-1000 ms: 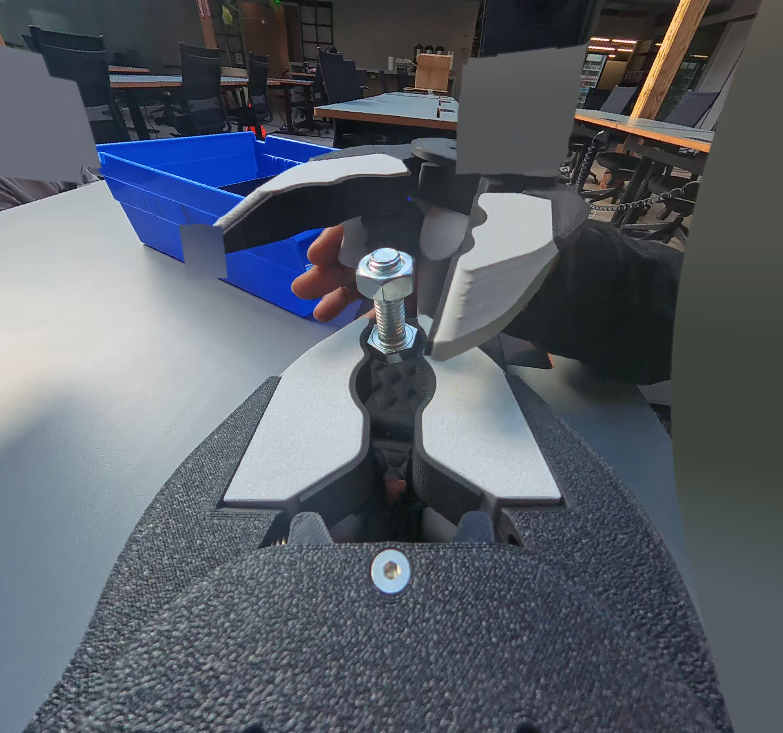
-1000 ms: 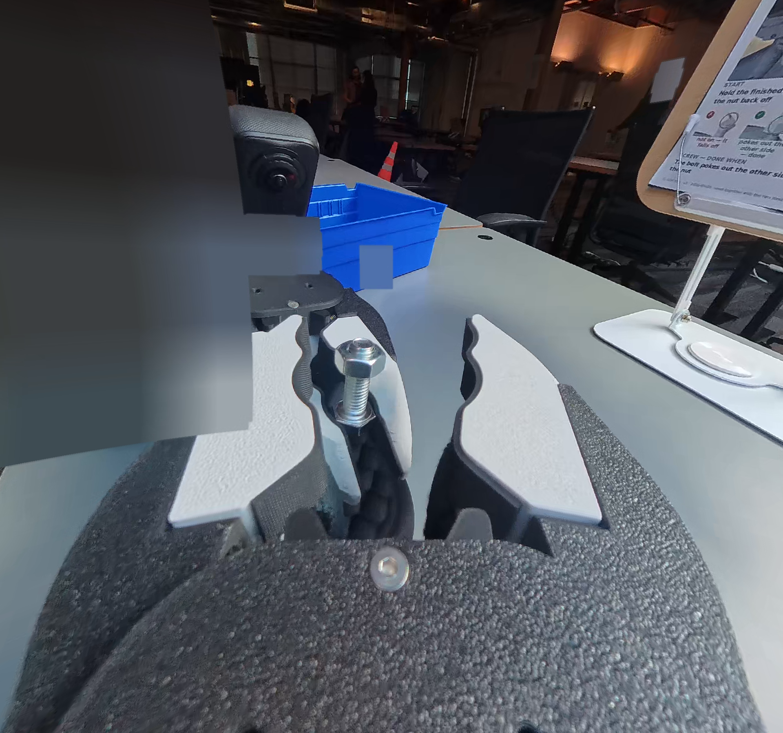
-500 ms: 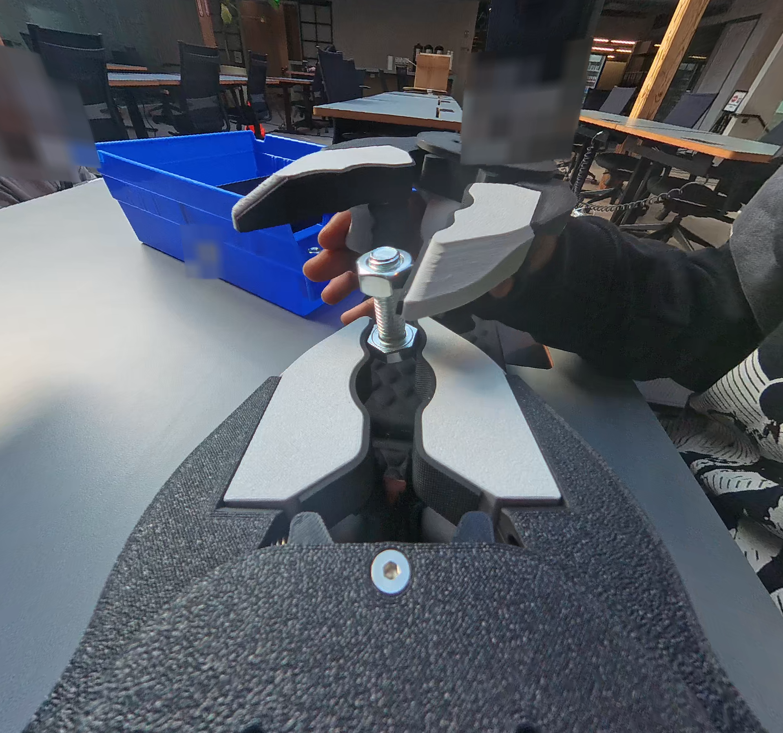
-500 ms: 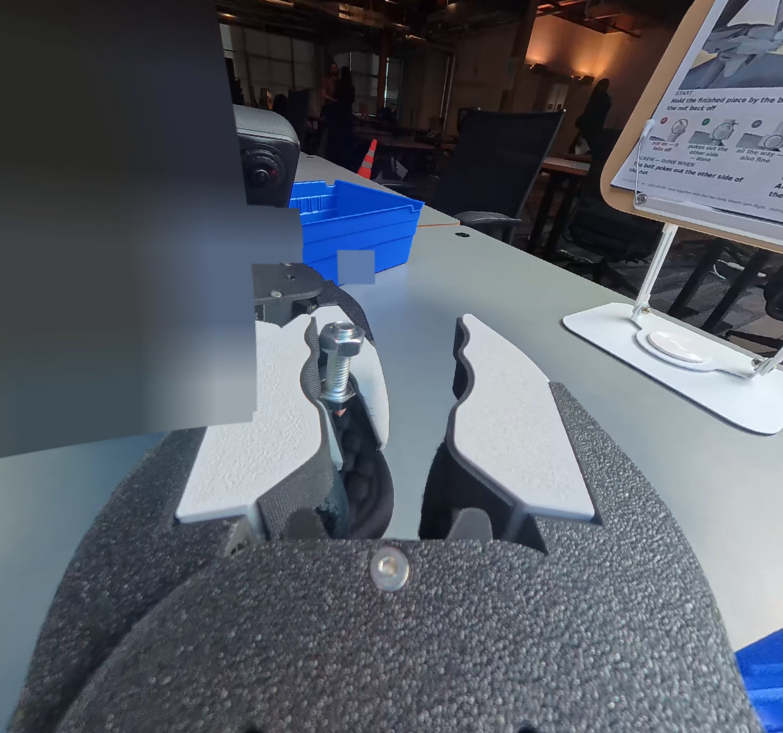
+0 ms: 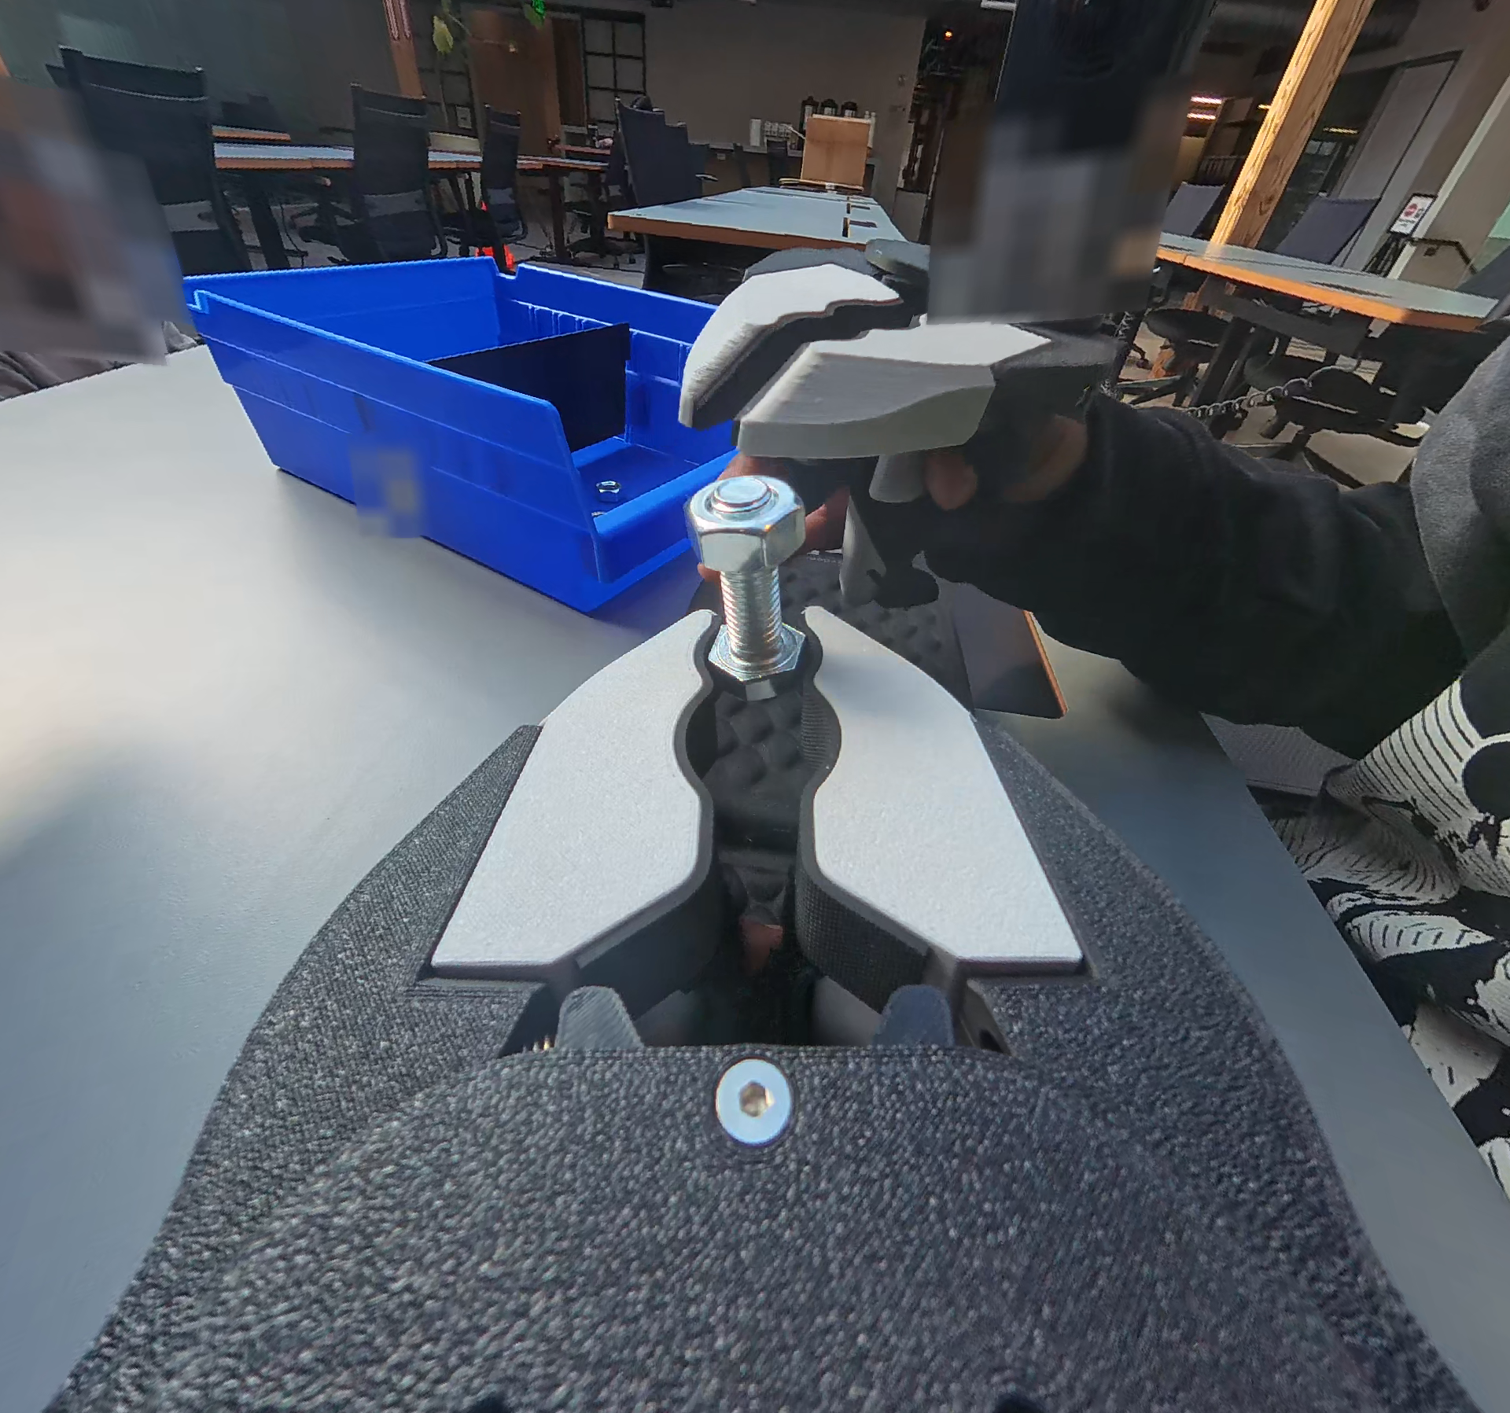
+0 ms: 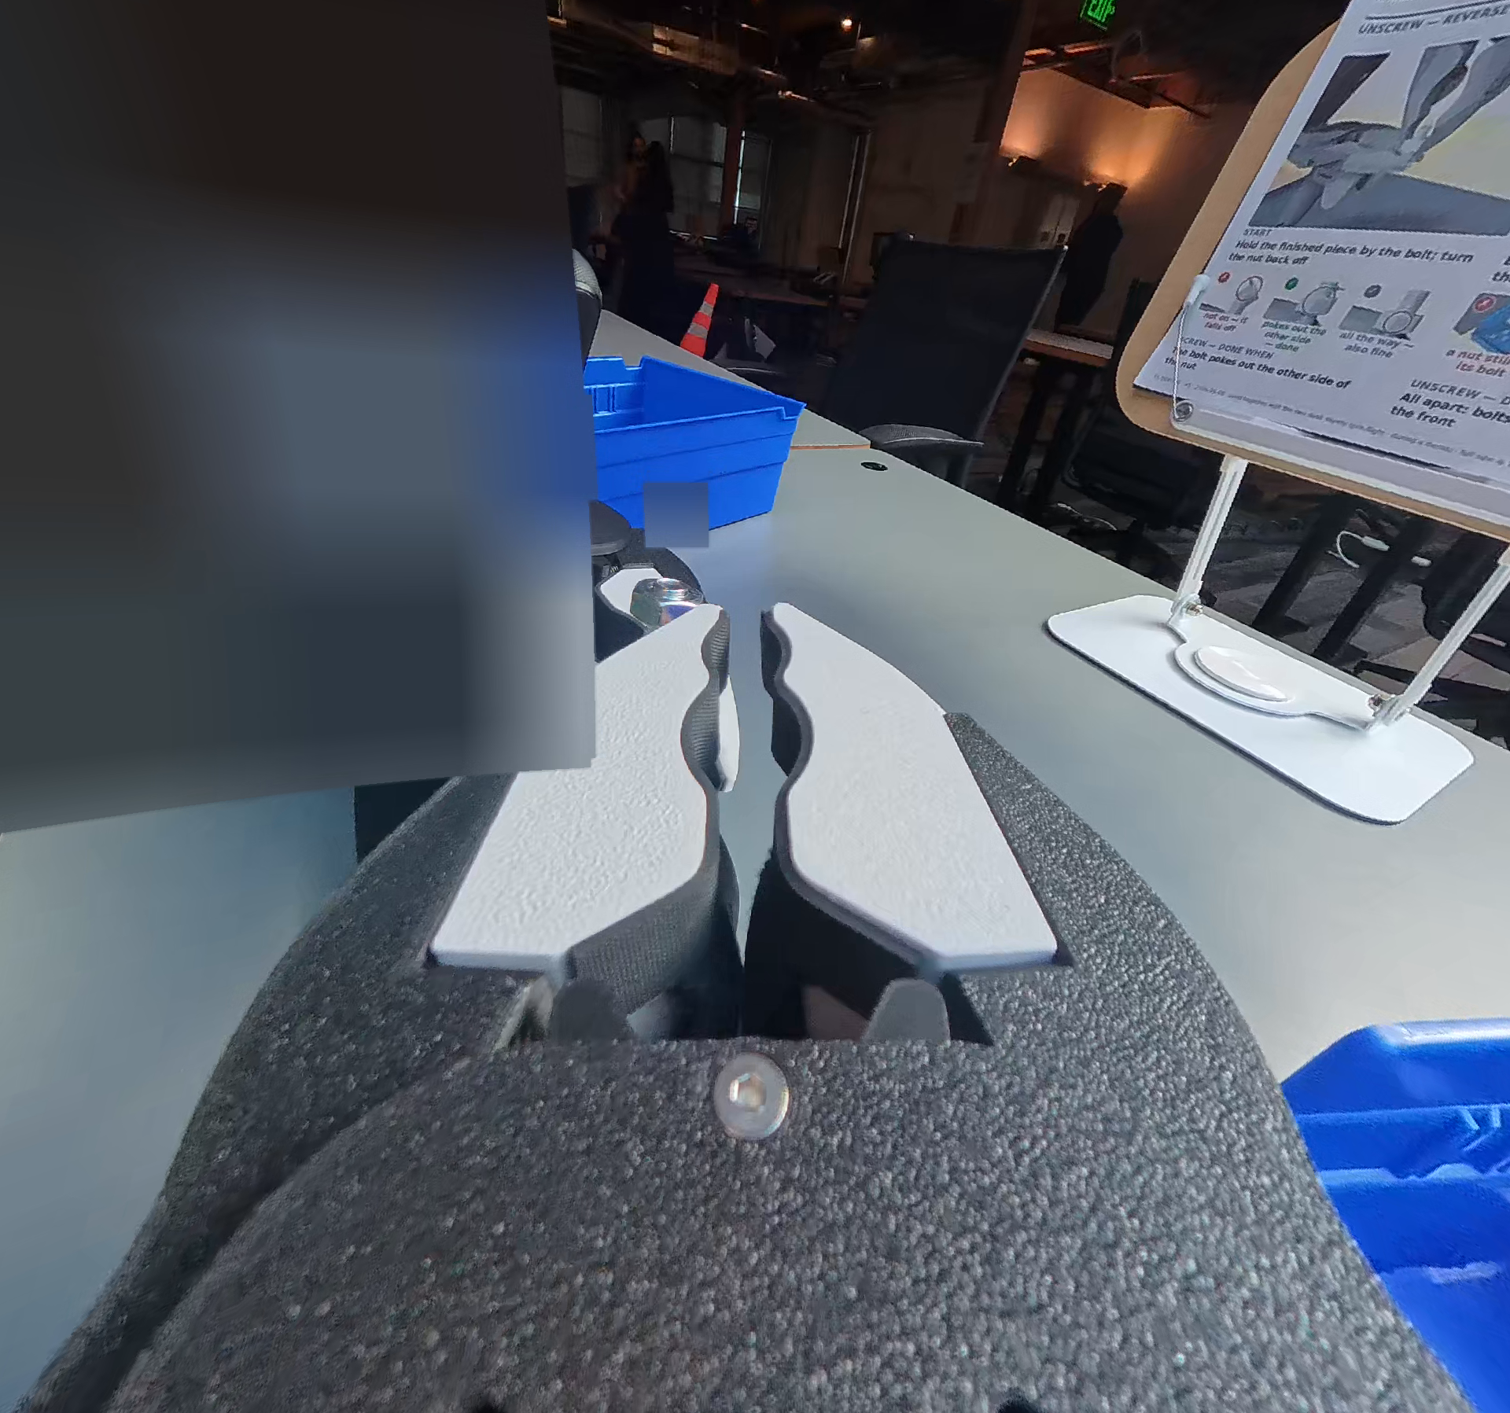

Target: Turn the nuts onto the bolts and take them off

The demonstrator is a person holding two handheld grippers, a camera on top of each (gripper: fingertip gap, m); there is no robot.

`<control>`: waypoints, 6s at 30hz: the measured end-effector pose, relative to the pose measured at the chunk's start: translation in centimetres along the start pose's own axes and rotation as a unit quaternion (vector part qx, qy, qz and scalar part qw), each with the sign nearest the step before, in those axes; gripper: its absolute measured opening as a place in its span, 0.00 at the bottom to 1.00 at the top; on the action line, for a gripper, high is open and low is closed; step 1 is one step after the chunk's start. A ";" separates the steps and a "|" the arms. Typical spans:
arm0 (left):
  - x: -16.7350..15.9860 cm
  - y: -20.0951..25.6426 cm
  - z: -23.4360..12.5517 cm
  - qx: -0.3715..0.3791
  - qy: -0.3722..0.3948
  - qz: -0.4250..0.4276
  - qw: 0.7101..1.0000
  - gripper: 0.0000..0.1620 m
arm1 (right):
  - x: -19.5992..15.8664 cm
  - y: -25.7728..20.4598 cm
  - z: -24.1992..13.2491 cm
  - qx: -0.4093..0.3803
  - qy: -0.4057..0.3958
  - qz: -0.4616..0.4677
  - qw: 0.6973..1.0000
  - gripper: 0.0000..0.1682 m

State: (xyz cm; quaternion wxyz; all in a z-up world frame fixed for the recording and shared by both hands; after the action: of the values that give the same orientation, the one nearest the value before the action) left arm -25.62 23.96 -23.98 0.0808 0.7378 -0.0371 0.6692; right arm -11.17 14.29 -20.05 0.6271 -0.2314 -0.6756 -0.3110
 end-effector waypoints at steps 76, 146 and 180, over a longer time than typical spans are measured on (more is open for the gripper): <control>-0.1 0.0 0.1 0.001 -0.007 0.011 1.000 0.10 | 0.1 -0.1 1.1 0.018 -0.006 0.029 0.999 0.24; -0.1 0.1 0.2 -0.001 -0.010 0.020 1.000 0.09 | 0.2 0.3 2.9 0.012 -0.027 0.023 0.999 0.35; -0.1 0.0 0.2 -0.002 -0.011 0.019 1.000 0.10 | 0.3 0.4 1.5 0.020 -0.040 0.006 0.999 0.34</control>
State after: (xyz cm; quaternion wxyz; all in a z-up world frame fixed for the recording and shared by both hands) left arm -25.41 23.93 -24.13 0.0692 0.7442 -0.0532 0.6622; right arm -11.92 15.60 -19.76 0.6057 -0.2350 -0.7050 -0.2843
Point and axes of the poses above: each gripper's, where its closed fingertips meet, z out along the fingers, x out of its top, y = z × x across the jaws, the point moved 10 cm from there along -z, back along the fingers, and after that the axes turned 10 degrees about x, right-handed, at the moved point
